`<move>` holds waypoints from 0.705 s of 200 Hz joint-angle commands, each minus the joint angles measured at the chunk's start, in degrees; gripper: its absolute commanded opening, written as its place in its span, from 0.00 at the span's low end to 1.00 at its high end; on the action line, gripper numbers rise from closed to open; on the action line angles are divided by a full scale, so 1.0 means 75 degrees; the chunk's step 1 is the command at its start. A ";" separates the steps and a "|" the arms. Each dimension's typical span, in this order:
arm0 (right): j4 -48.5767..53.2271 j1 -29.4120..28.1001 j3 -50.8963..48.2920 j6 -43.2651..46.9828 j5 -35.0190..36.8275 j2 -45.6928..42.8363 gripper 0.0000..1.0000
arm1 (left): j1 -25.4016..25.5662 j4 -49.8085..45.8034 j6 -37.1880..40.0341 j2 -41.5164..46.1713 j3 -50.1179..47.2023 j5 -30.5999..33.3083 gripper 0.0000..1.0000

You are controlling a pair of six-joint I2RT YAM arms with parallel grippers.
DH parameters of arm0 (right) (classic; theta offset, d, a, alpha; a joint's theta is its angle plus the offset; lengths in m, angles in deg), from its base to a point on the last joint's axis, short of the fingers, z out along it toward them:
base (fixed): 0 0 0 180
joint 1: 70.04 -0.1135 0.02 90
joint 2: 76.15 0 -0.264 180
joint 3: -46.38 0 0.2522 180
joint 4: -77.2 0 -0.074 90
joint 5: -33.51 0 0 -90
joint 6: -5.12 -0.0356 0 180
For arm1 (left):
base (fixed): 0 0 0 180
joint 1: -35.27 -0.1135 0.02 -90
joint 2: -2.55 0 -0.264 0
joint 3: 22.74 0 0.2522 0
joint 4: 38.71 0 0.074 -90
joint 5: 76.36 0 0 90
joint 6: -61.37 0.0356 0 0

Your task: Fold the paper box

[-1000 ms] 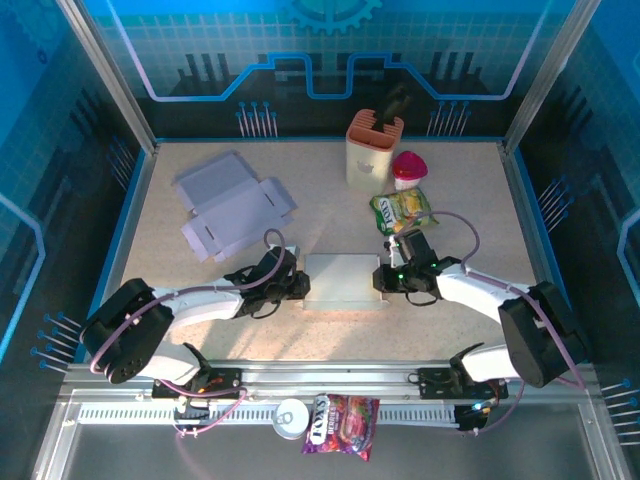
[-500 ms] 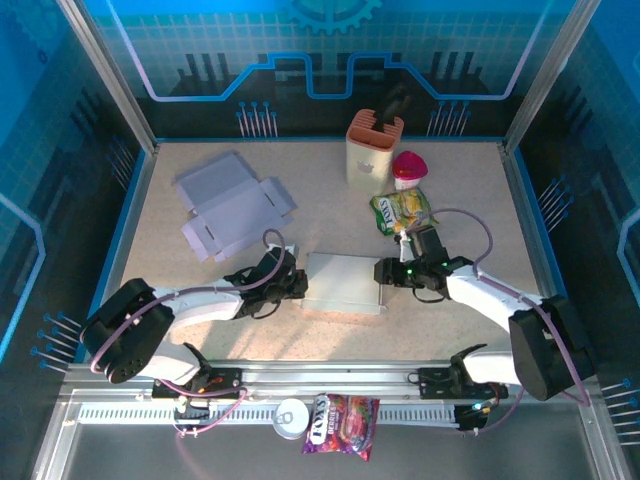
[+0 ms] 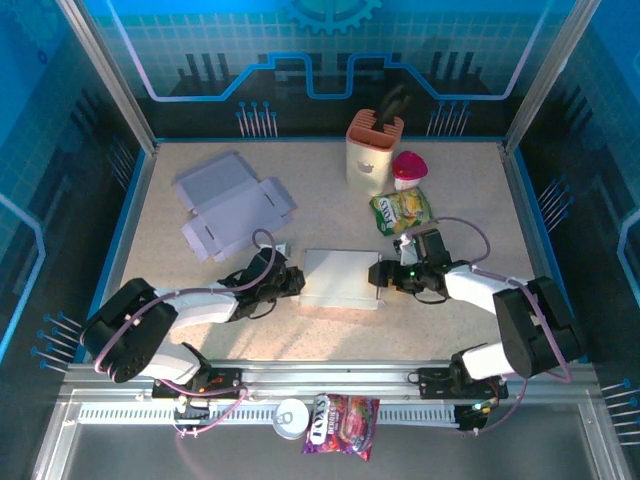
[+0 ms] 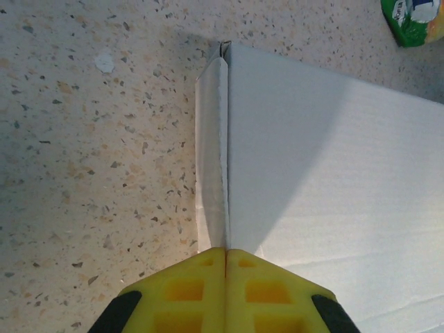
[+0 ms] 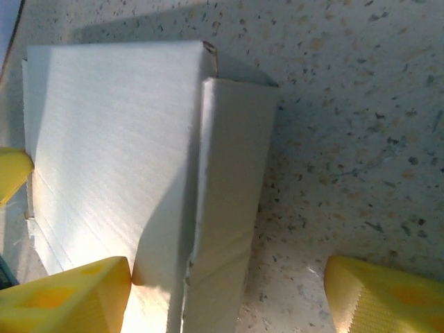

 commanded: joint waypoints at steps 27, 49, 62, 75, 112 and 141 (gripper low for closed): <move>-0.1582 -0.0242 -0.0188 -0.0705 -0.1075 0.0402 0.72 | -0.0286 -0.0320 -0.0221 -0.0483 -0.0371 -0.0150 0.00; -0.2266 -0.0387 -0.0290 -0.1159 -0.1134 0.0509 0.67 | -0.0294 -0.0267 -0.0227 -0.0570 -0.0319 -0.0206 0.00; -0.2691 -0.0386 -0.0380 -0.1475 -0.1227 0.0542 0.64 | -0.0314 -0.0289 -0.0200 -0.0590 -0.0261 -0.0222 0.00; -0.2978 -0.0388 -0.0420 -0.1758 -0.1276 0.0556 0.58 | -0.0325 -0.0344 -0.0164 -0.0583 -0.0213 -0.0236 0.00; -0.3858 -0.0352 -0.0526 -0.2672 -0.1494 0.0627 0.40 | -0.0336 -0.0768 0.0152 -0.0258 0.0108 -0.0219 0.11; -0.4476 -0.0203 -0.0670 -0.3495 -0.1690 0.0530 0.35 | -0.0145 -0.1755 0.0890 0.0759 0.0563 0.0360 0.32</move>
